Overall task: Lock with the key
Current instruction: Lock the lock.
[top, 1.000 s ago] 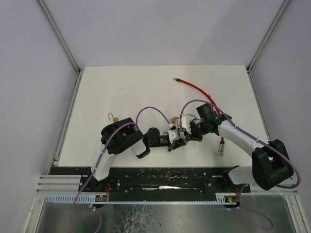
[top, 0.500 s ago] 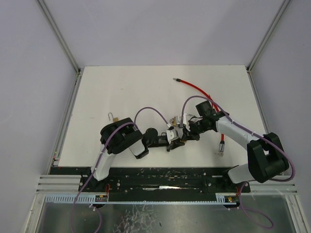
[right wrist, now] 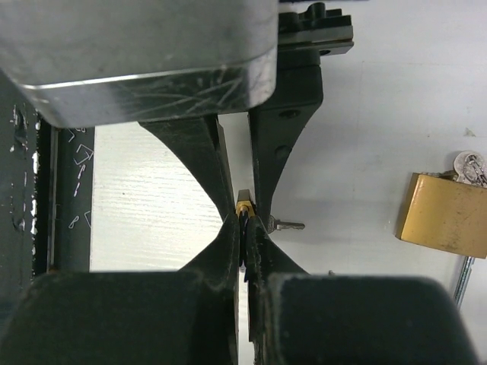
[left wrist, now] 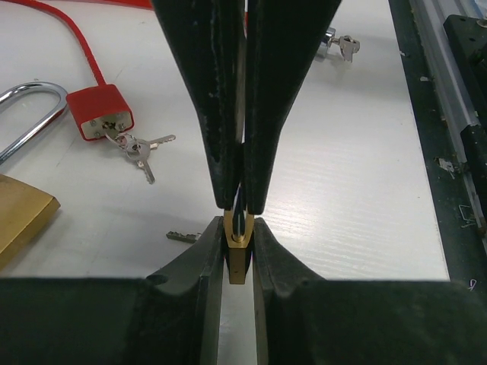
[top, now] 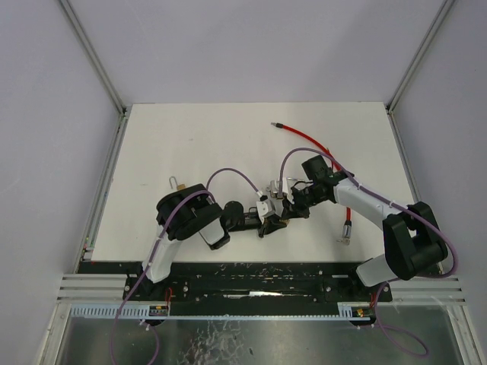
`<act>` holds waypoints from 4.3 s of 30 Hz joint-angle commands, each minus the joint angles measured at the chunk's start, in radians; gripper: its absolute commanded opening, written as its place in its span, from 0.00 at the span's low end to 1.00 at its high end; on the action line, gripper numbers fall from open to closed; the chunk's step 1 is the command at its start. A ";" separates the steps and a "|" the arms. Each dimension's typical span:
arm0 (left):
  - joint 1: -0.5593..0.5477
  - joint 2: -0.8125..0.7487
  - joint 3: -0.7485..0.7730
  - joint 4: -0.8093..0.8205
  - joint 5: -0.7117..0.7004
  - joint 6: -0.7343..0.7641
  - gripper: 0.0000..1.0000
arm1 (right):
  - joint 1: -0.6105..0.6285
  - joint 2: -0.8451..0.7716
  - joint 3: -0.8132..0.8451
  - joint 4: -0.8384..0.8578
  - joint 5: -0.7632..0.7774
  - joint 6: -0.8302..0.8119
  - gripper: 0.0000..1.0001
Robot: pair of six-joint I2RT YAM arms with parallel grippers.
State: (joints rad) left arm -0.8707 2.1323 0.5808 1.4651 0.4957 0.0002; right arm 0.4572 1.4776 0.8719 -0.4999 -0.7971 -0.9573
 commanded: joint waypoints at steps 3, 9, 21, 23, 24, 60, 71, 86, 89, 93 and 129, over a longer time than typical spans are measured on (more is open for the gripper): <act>-0.021 0.029 -0.019 -0.046 -0.037 0.019 0.00 | 0.009 0.014 0.031 -0.098 0.078 -0.073 0.00; -0.047 0.023 -0.013 -0.073 -0.034 0.077 0.00 | -0.048 -0.063 0.028 -0.094 0.030 -0.075 0.00; -0.064 0.018 0.002 -0.118 -0.031 0.124 0.00 | -0.102 -0.116 0.069 -0.137 -0.005 -0.049 0.28; -0.064 0.017 0.003 -0.123 -0.031 0.125 0.00 | -0.121 -0.135 0.069 -0.141 -0.008 -0.049 0.32; -0.064 0.017 0.004 -0.124 -0.032 0.127 0.00 | -0.127 -0.146 0.068 -0.144 -0.008 -0.049 0.33; -0.064 0.023 0.016 -0.134 -0.034 0.120 0.00 | -0.024 -0.081 -0.007 -0.193 0.072 -0.248 0.00; -0.064 0.027 0.017 -0.134 -0.027 0.121 0.00 | 0.028 -0.019 -0.014 -0.155 0.163 -0.216 0.00; -0.045 0.056 0.012 -0.058 -0.062 0.069 0.00 | 0.053 0.122 0.047 -0.222 0.205 -0.150 0.00; -0.038 0.047 -0.010 -0.004 -0.066 0.043 0.01 | -0.008 0.077 0.085 -0.220 0.132 -0.093 0.00; -0.035 0.023 -0.035 0.056 -0.057 -0.007 0.31 | -0.098 0.006 0.100 -0.221 0.033 -0.060 0.00; -0.064 -0.796 -0.268 -0.571 -0.425 -0.598 0.58 | -0.260 -0.066 0.214 -0.392 -0.387 0.096 0.00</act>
State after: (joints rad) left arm -0.8684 1.3506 0.2420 1.0527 0.2192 -0.6163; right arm 0.2008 1.4284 1.0561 -0.8822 -1.0943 -0.8986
